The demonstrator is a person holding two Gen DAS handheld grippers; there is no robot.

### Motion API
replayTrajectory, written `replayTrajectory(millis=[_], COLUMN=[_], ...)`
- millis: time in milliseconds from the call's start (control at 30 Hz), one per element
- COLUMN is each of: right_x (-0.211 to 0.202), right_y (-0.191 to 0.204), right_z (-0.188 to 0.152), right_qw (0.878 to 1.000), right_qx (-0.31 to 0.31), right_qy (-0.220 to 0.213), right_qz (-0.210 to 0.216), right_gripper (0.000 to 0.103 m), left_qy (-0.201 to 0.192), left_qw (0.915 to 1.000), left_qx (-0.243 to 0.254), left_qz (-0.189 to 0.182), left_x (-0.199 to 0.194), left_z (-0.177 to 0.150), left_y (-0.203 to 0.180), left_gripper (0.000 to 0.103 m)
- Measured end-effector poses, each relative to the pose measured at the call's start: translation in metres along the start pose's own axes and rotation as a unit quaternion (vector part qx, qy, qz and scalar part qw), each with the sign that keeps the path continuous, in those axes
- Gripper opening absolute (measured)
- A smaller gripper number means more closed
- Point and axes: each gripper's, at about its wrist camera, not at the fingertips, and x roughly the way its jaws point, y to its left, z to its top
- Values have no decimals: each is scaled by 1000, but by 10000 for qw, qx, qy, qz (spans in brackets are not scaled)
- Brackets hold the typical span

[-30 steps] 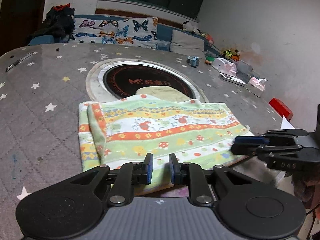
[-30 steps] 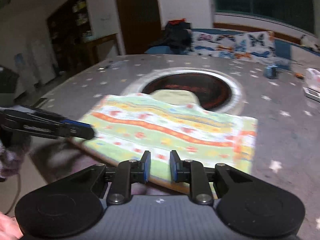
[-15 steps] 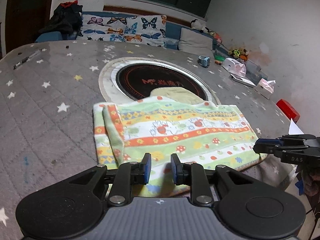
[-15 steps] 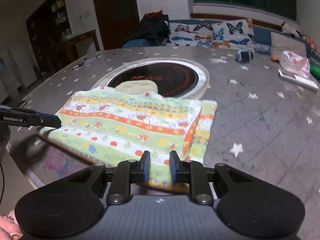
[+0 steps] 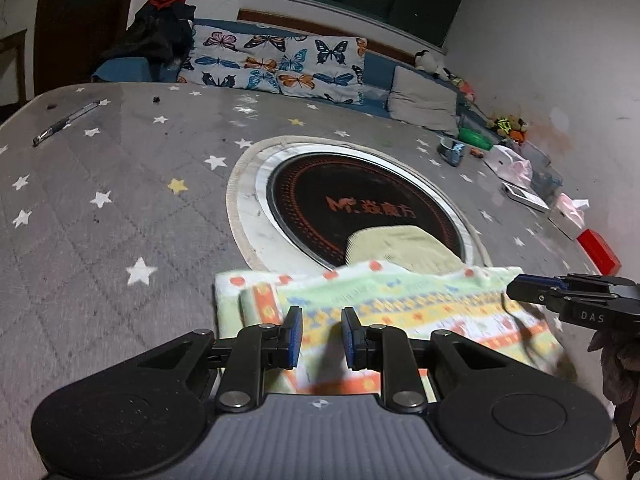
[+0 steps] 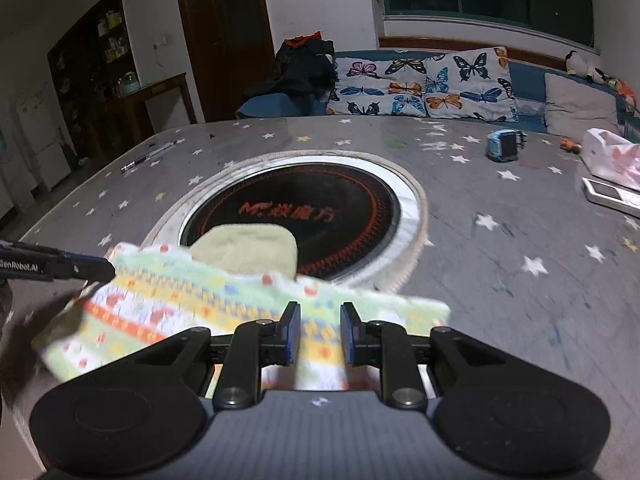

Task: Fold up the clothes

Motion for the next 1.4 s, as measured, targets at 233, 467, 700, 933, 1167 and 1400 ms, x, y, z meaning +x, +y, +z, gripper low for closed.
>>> replayTrajectory(millis=[233,467,700,933,1167,1400], right_x=[31,24,43,20,-12,-23], right_y=[1,11,14,26,68,136], right_z=[7,15,15,17,13,-7], right_qw=[9999,9998,9998,9988,9935,9759], right_qx=[-8,-174,-152,-477,-1016,-1818], right_qy=[136,-32,149,-62,-151,-24], right_qz=[-32,48,38,-1,482,1209], right_gripper=[20,20,20,21,26,38], left_qy=[68,-26,120,88,-301,-440], left_qw=[9999,9999,9993,9998,9994,9968], left_qx=[-65,90,336,191,-117,-500], left_qz=[76,-133,-86,-35,155,450], left_x=[10,9,39,35,-10,-47], left_z=[4,14,22,22,22,6], left_y=[10,-10,-31,-23,-1,24], left_gripper=[23,23,23,24,42,58])
